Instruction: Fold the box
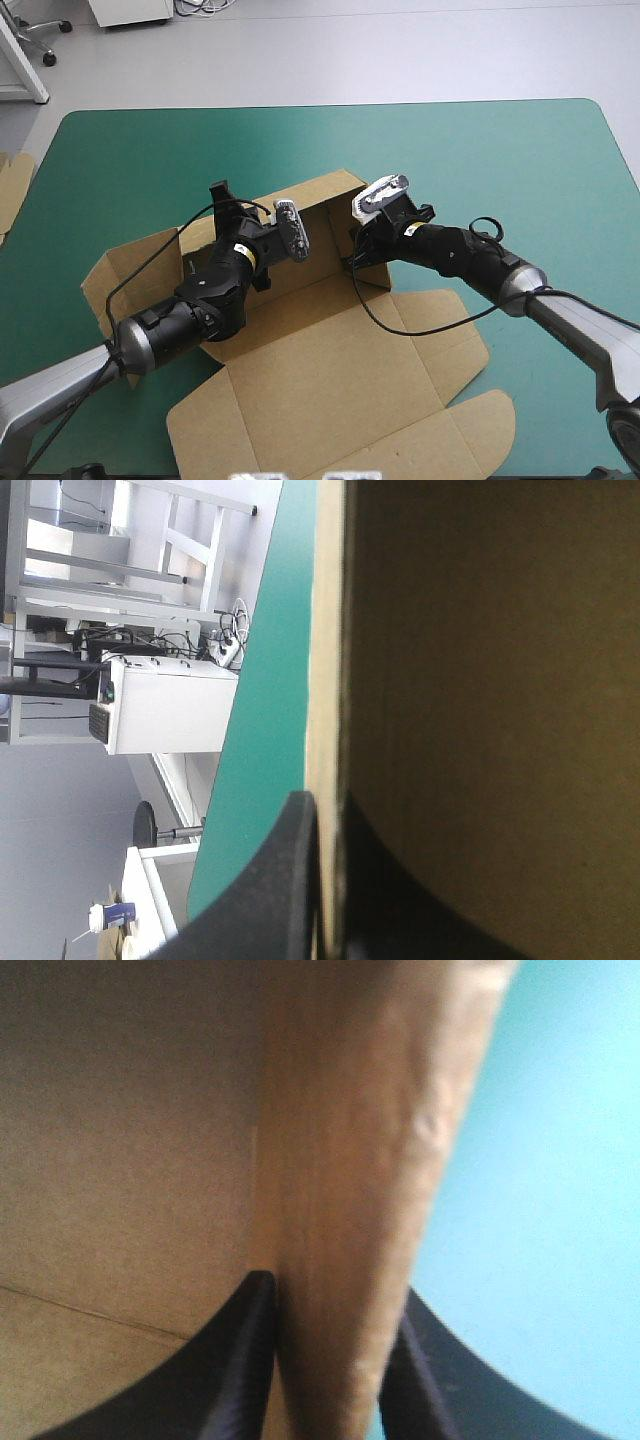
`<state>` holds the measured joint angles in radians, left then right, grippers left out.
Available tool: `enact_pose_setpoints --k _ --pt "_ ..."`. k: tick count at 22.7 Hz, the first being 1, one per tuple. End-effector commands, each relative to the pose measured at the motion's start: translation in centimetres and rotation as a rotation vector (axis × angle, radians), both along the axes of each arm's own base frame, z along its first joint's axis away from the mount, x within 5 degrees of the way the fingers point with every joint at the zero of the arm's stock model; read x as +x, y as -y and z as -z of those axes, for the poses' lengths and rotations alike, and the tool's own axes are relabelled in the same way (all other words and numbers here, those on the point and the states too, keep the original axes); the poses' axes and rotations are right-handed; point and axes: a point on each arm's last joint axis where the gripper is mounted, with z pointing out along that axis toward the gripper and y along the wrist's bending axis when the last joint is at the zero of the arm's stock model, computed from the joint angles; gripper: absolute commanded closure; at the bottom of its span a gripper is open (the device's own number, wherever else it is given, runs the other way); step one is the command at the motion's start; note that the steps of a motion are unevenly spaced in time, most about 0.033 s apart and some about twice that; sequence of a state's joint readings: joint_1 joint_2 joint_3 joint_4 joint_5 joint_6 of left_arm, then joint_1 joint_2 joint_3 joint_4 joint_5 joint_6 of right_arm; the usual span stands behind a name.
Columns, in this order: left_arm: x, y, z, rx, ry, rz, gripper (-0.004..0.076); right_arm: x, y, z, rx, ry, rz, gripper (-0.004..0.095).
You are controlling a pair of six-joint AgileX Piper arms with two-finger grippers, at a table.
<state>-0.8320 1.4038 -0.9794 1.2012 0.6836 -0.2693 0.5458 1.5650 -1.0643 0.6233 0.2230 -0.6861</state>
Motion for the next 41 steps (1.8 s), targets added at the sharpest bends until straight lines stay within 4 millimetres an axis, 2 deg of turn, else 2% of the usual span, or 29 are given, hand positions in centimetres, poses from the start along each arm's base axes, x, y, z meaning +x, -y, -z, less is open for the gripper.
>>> enact_pose_setpoints --k 1,3,8,13,15,22,25,28,30,31,32,33,34,35,37,38,41 --pt "-0.2 0.3 -1.8 -0.083 0.043 0.025 0.0738 -0.3 -0.2 -2.2 0.041 0.061 -0.004 0.08" --pt "-0.2 0.3 -1.8 -0.085 0.043 0.028 0.0738 -0.4 -0.2 -2.1 0.039 0.054 -0.01 0.0942" --pt "-0.2 0.2 -1.8 -0.078 0.048 0.025 0.0738 -0.5 -0.2 -2.0 0.04 0.038 -0.015 0.0922" --pt "-0.3 0.5 -3.1 -0.133 0.032 -0.022 0.0708 -0.4 -0.2 -2.1 0.04 0.039 -0.013 0.0922" --pt "-0.6 0.9 -3.6 -0.139 0.023 -0.017 0.0651 -0.4 -0.2 -2.1 0.041 0.043 -0.011 0.0922" --pt "-2.3 2.2 -5.1 -0.133 -0.028 -0.017 0.0331 -0.4 -0.2 -2.1 0.042 0.046 -0.009 0.0922" --pt "-3.6 2.6 -5.8 -0.119 -0.027 -0.011 0.0294 -0.4 -0.2 -2.1 0.041 0.049 -0.008 0.0922" --pt "-6.2 3.1 -7.6 -0.178 -0.065 -0.025 0.0313 -0.1 -0.2 -1.7 0.038 0.035 -0.001 0.0922" --pt "-7.1 3.0 -9.8 -0.23 -0.063 -0.052 0.0402 0.3 0.3 -1.5 0.041 0.023 0.021 0.0922" --pt "-7.3 2.6 -11.9 -0.277 -0.026 -0.059 0.053 0.6 0.8 -1.5 0.047 0.014 0.042 0.0922" --pt "-7.4 2.3 -13.3 -0.317 -0.002 -0.056 0.061 0.8 1.3 -1.5 0.05 0.007 0.057 0.0922" --pt "-7.7 1.4 -16.2 -0.392 0.07 -0.05 0.0735 1.1 2.0 -1.4 0.053 -0.009 0.079 0.0922" --pt "-7.7 0.9 -17.6 -0.421 0.113 -0.05 0.0733 1.3 2.4 -1.4 0.052 -0.017 0.087 0.0922" --pt "-8.0 -0.6 -20.3 -0.459 0.23 -0.059 0.0736 1.5 3.1 -1.3 0.046 -0.034 0.099 0.0922" --pt "-8.0 -3.4 -23.2 -0.488 0.38 -0.12 0.0736 1.4 3.9 -1.7 0.038 -0.046 0.101 0.0922" --pt "-7.6 -5.4 -24.2 -0.509 0.431 -0.192 0.0736 1.2 4.4 -2.4 0.039 -0.033 0.108 0.0922" --pt "-6.6 -10.4 -24.9 -0.539 0.474 -0.377 0.0736 -0.1 5.5 -5.0 0.063 0.025 0.142 0.0922"
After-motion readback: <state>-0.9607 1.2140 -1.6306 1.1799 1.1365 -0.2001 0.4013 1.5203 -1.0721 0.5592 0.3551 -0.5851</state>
